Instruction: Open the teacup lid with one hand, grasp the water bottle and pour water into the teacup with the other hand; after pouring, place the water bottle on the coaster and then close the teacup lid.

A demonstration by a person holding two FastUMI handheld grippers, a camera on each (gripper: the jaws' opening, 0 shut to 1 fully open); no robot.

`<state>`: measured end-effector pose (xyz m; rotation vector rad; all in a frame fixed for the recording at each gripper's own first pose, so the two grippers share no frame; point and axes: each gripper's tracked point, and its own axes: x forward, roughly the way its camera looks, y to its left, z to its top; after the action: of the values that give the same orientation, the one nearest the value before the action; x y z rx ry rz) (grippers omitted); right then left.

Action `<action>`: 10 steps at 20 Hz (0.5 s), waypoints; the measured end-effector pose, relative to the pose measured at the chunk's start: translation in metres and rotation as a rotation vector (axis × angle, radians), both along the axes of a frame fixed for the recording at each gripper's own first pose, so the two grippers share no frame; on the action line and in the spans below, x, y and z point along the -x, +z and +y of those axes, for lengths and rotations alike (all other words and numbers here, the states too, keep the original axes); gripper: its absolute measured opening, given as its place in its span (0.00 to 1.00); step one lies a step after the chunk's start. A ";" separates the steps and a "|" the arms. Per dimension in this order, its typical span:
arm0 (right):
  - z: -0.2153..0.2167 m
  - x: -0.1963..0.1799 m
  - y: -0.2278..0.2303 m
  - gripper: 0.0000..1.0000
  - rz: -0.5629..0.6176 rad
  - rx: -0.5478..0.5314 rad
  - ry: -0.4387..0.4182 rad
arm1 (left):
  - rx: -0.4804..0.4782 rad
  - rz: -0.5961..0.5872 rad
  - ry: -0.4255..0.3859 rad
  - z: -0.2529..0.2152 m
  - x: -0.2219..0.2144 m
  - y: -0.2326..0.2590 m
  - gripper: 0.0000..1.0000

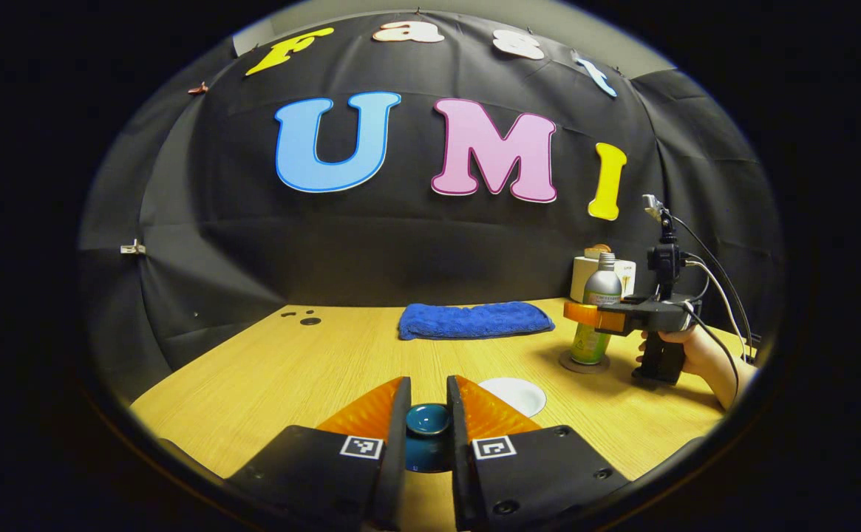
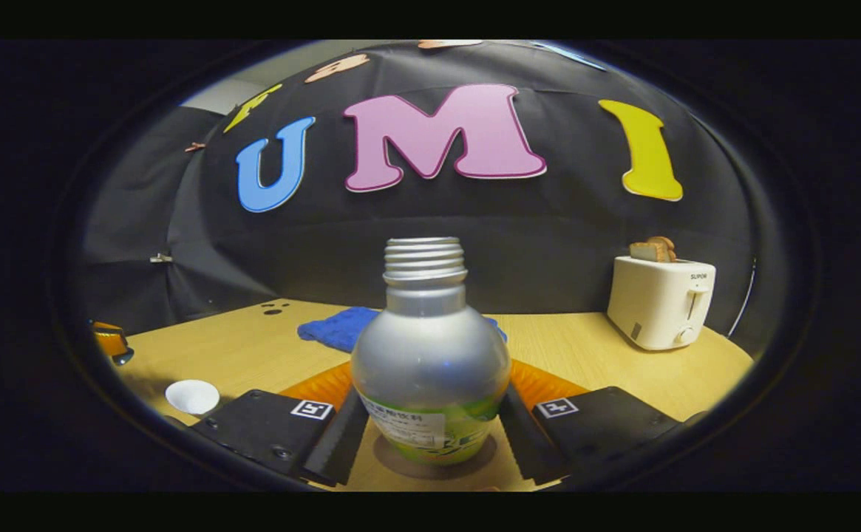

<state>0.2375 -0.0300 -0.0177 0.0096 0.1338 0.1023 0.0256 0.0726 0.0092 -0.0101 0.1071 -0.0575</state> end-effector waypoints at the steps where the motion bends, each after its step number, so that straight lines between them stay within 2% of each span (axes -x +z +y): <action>1: 0.001 0.001 0.000 0.80 0.001 0.006 0.001 | -0.002 -0.002 0.001 0.001 0.001 0.000 0.30; 2: 0.002 0.001 -0.001 0.84 0.000 0.013 0.002 | -0.004 -0.002 0.004 0.002 0.002 0.001 0.30; 5: 0.002 0.003 -0.001 0.84 0.011 -0.001 0.002 | -0.012 0.001 0.002 0.000 0.006 0.001 0.30; 9: 0.000 0.007 -0.005 1.00 0.032 -0.009 -0.008 | -0.026 -0.005 0.007 -0.001 0.011 0.004 0.30; 10: 0.001 0.009 -0.005 1.00 0.033 -0.005 -0.008 | -0.031 -0.007 0.011 -0.001 0.012 0.006 0.33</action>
<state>0.2289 -0.0288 -0.0229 0.0169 0.1661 0.0944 0.0138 0.0715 0.0154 0.0203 0.1008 -0.0454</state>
